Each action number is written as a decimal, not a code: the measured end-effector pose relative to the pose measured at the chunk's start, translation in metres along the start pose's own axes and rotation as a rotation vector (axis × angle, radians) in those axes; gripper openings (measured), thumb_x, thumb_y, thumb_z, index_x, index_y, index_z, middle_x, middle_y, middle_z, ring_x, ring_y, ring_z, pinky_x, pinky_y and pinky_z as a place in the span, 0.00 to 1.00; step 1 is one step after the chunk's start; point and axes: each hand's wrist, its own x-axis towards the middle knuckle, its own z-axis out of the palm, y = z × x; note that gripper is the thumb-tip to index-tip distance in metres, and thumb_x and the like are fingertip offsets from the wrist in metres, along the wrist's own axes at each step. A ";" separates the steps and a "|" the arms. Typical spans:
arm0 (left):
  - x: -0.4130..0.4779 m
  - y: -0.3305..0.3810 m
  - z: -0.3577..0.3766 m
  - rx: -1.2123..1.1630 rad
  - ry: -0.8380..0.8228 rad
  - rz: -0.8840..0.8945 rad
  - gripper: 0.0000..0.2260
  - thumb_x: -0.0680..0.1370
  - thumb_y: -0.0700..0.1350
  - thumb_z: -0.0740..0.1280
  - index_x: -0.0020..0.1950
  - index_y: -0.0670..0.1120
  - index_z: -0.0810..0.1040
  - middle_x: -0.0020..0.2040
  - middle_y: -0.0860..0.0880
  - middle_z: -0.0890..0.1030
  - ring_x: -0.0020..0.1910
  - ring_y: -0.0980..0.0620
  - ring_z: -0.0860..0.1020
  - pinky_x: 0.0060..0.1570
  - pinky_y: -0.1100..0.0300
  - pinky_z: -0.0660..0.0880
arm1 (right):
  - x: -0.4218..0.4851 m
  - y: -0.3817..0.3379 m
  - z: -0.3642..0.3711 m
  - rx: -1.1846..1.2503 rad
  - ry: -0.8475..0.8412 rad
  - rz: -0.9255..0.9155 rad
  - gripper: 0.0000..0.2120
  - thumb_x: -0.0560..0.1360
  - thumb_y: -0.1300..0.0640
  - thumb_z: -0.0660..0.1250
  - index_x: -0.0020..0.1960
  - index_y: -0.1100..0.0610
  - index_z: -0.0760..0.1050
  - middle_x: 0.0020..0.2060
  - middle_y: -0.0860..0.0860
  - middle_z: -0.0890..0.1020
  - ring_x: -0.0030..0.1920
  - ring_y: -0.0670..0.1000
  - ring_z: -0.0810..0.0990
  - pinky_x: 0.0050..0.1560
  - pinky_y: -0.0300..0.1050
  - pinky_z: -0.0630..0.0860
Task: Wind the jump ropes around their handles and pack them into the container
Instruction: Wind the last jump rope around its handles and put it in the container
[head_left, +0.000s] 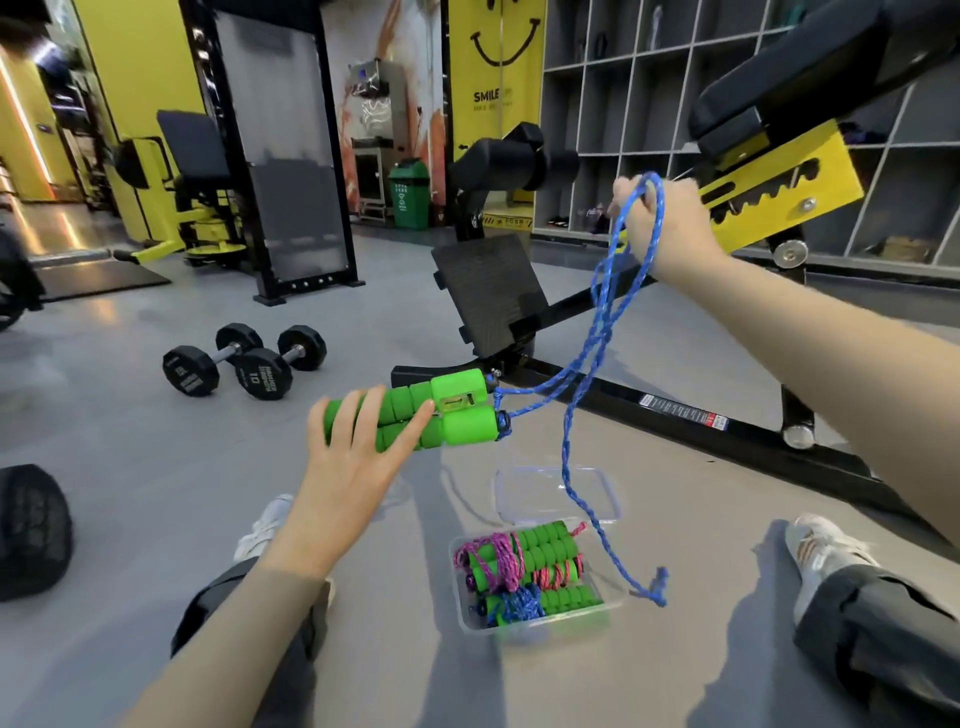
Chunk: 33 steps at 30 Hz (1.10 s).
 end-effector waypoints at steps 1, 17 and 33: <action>0.003 0.000 -0.002 0.003 0.015 -0.007 0.35 0.66 0.28 0.56 0.73 0.46 0.63 0.61 0.33 0.66 0.59 0.35 0.67 0.57 0.34 0.65 | 0.012 -0.004 -0.014 -0.107 0.106 -0.074 0.18 0.80 0.54 0.52 0.45 0.63 0.75 0.43 0.63 0.78 0.49 0.63 0.73 0.50 0.54 0.71; 0.015 0.043 0.016 -0.054 0.057 -0.197 0.36 0.68 0.27 0.62 0.74 0.46 0.61 0.61 0.32 0.65 0.57 0.35 0.67 0.58 0.36 0.63 | -0.108 0.104 0.029 0.510 -0.429 0.532 0.56 0.58 0.30 0.71 0.76 0.42 0.44 0.77 0.52 0.46 0.74 0.59 0.55 0.72 0.60 0.56; -0.009 0.032 0.039 -0.116 -0.096 -0.434 0.33 0.72 0.29 0.68 0.74 0.45 0.63 0.60 0.31 0.68 0.56 0.34 0.69 0.54 0.38 0.65 | -0.184 0.171 0.068 -0.085 -1.049 0.540 0.08 0.76 0.55 0.64 0.46 0.59 0.76 0.33 0.51 0.76 0.36 0.50 0.78 0.37 0.40 0.70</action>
